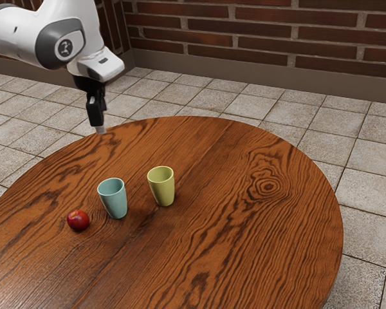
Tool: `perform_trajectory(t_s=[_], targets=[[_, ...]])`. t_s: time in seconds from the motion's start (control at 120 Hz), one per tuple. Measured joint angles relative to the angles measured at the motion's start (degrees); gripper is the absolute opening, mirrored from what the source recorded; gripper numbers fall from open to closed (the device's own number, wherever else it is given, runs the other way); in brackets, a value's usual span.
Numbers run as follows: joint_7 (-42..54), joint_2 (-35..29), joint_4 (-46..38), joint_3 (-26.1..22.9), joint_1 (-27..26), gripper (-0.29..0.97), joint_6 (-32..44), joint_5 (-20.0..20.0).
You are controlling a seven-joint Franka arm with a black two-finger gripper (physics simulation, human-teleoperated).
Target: Place the left cup onto the right cup
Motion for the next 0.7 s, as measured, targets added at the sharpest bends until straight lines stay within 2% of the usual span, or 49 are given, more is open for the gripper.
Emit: perform_trajectory(t_s=[0.1,0.275,0.542,0.7], targets=[[0.26,-1.48,-1.48,-0.01,1.92,0.68,-1.00,-0.09],[-0.28,-3.45,-11.62,-0.02,3.63,0.68,2.81,0.46],[1.33,6.71,-12.41,0.25,8.03,0.68,10.80,0.64],[2.75,10.71,-10.63,0.25,6.74,0.68,13.46,0.75]])
